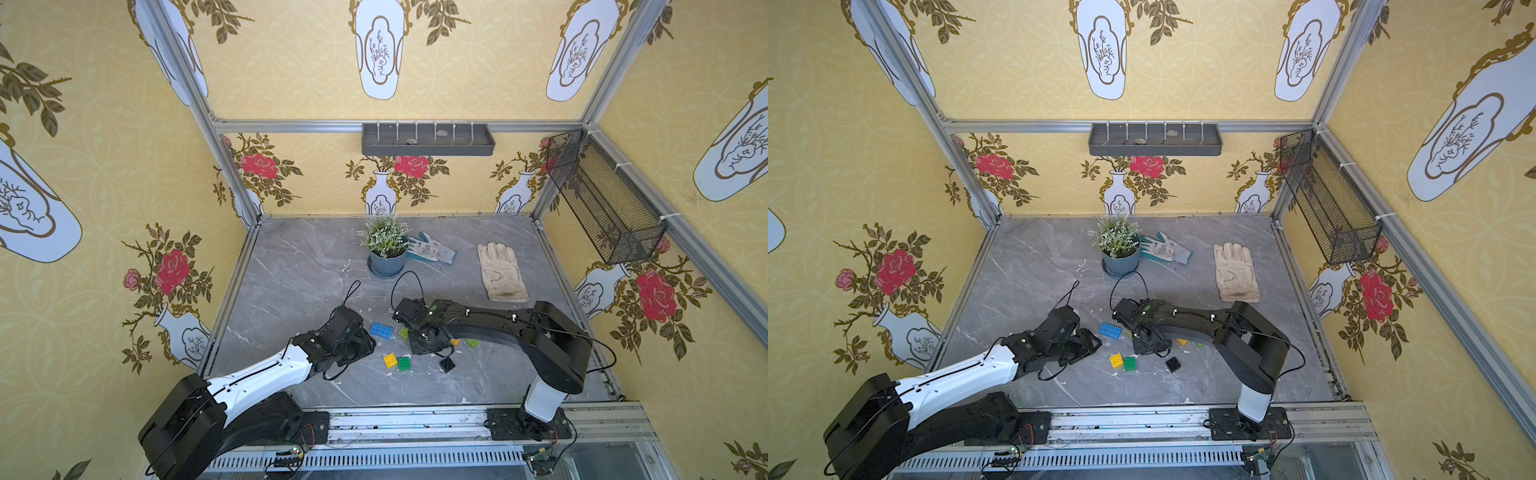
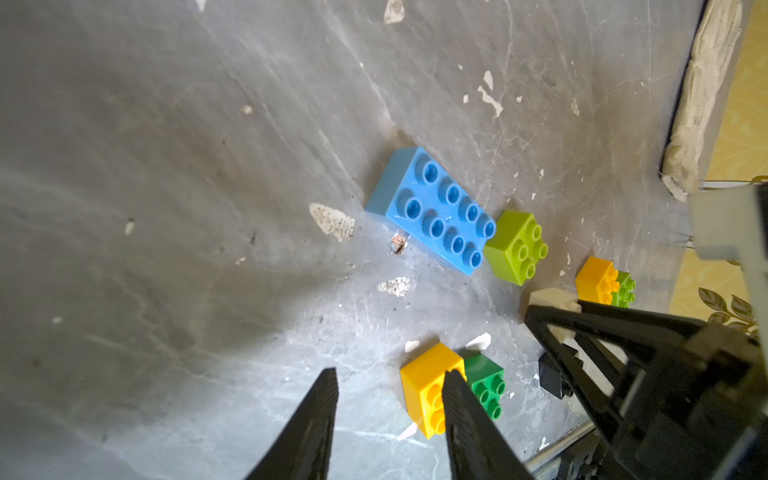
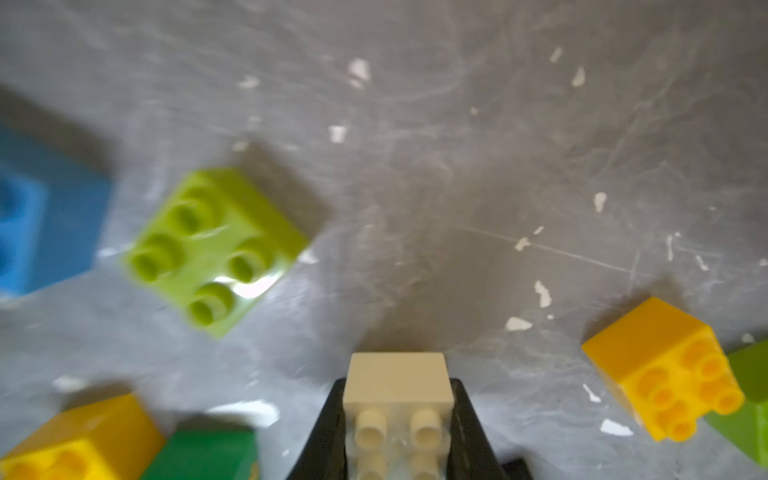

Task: Assemble the number 4 with lego
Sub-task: Pick up the lego brick from the center of the board, then assemble the lego brick with the lego brick.

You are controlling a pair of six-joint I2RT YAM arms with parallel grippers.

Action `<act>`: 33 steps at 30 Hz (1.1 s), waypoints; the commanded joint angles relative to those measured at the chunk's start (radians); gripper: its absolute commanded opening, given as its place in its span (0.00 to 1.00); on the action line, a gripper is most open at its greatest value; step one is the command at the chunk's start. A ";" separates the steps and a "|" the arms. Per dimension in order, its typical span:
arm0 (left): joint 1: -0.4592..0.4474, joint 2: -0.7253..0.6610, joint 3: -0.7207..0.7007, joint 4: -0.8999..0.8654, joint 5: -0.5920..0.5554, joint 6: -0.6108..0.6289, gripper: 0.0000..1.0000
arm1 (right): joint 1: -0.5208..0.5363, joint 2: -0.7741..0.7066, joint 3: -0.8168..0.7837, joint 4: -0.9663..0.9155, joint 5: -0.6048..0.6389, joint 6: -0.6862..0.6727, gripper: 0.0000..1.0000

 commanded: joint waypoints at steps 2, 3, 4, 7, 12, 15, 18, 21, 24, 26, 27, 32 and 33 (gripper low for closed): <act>0.002 0.007 -0.010 -0.018 -0.026 -0.047 0.45 | 0.056 -0.012 0.082 -0.067 0.027 0.054 0.20; 0.001 0.007 -0.015 -0.016 -0.031 -0.058 0.45 | 0.063 -0.002 0.108 -0.088 0.013 0.082 0.20; 0.000 0.006 -0.019 -0.011 -0.035 -0.065 0.45 | 0.068 0.010 0.130 -0.107 0.002 0.105 0.20; 0.001 0.012 -0.026 0.002 -0.034 -0.074 0.45 | 0.097 0.048 0.196 -0.155 -0.005 0.159 0.20; 0.001 0.017 -0.028 0.008 -0.025 -0.071 0.45 | 0.134 0.087 0.239 -0.181 -0.014 0.195 0.16; 0.001 0.005 -0.036 0.009 -0.034 -0.071 0.45 | 0.154 0.098 0.243 -0.199 -0.006 0.207 0.15; 0.001 -0.009 -0.051 0.020 -0.046 -0.076 0.46 | 0.170 0.098 0.228 -0.196 -0.001 0.213 0.15; 0.001 -0.010 -0.059 0.018 -0.061 -0.089 0.46 | 0.174 0.100 0.222 -0.195 0.002 0.216 0.14; 0.002 -0.010 -0.066 0.024 -0.069 -0.105 0.46 | 0.174 0.096 0.213 -0.187 0.004 0.218 0.14; 0.002 -0.007 -0.073 0.029 -0.070 -0.113 0.46 | 0.175 0.098 0.209 -0.182 0.002 0.218 0.14; 0.002 -0.005 -0.076 0.031 -0.069 -0.117 0.46 | 0.178 0.097 0.204 -0.174 0.005 0.217 0.14; 0.003 0.000 -0.083 0.044 -0.068 -0.123 0.47 | 0.183 0.087 0.176 -0.121 0.020 0.216 0.13; 0.002 0.003 -0.080 0.046 -0.066 -0.122 0.47 | 0.183 0.090 0.176 -0.123 0.021 0.219 0.13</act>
